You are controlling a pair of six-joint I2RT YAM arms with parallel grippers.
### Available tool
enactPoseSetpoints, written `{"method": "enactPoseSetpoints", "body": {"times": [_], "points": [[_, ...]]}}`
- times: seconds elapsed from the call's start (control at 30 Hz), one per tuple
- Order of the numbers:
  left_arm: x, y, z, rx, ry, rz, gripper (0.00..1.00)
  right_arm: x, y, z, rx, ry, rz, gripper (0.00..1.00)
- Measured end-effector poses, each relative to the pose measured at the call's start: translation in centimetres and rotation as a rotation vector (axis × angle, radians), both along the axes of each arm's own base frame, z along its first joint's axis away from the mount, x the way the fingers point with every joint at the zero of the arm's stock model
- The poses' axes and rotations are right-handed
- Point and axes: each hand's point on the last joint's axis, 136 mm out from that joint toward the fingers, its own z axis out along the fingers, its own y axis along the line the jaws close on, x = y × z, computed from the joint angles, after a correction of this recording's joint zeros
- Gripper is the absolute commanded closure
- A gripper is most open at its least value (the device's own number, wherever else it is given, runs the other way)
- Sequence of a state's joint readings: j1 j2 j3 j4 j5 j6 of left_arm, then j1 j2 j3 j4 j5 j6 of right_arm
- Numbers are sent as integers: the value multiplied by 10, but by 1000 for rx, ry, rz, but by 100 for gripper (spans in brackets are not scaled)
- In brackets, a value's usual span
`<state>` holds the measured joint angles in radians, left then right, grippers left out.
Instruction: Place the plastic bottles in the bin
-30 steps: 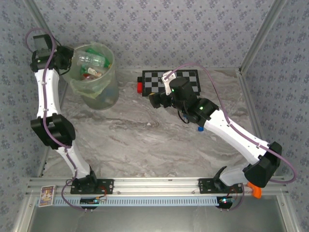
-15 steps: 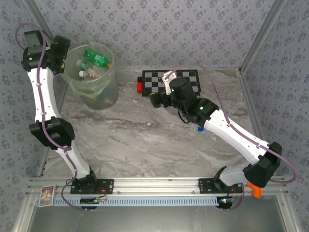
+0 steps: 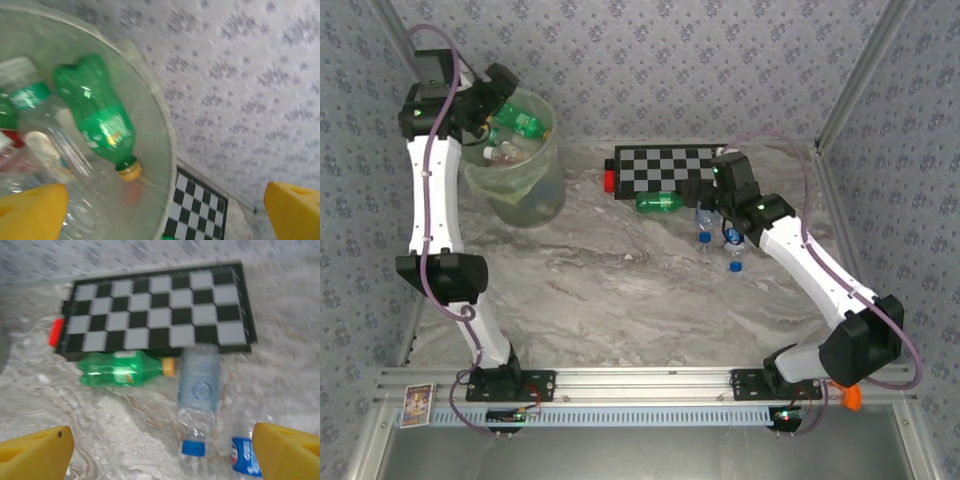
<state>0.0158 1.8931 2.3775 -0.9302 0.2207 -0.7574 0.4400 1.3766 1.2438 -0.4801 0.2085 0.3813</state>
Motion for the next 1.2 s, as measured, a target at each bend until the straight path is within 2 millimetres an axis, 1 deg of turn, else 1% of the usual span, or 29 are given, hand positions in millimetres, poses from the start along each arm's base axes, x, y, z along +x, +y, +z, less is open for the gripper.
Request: {"method": "enactPoseSetpoints", "body": {"times": [0.07,0.1,0.13,0.2,0.3,0.4,0.47,0.7,0.77,0.87,1.0,1.1,1.2], "points": [[-3,-22,-2,26,1,-63,0,-3,-11,-24,-1,59,-30,13],[-5,-33,-2,37,2,-93,0,-5,-13,-37,-5,92,-33,15],[-7,-43,-3,46,1,-122,0,-6,-14,-46,-12,117,-31,16],[-12,-67,-4,66,-4,-190,0,-6,-11,-67,-23,174,-26,24],[-22,-95,-8,95,-2,-268,0,-5,-8,-92,-27,248,-26,30],[-36,-115,-14,116,9,-330,0,-5,-12,-110,-33,295,-44,34],[-44,-121,-19,123,21,-355,0,-4,-14,-120,-37,318,-52,35],[-55,-117,-33,132,59,-361,0,-6,-13,-166,-33,419,-84,37],[-56,-115,-35,132,64,-357,0,-4,-11,-174,-28,427,-87,38],[-61,-110,-36,131,70,-350,0,1,-8,-182,-17,426,-94,40],[-70,-99,-37,131,78,-330,0,6,-7,-194,-6,434,-107,41],[-73,-92,-32,129,67,-314,0,11,-5,-202,3,434,-111,46],[-74,-87,-28,129,59,-304,0,14,-3,-204,11,427,-110,51]]}}
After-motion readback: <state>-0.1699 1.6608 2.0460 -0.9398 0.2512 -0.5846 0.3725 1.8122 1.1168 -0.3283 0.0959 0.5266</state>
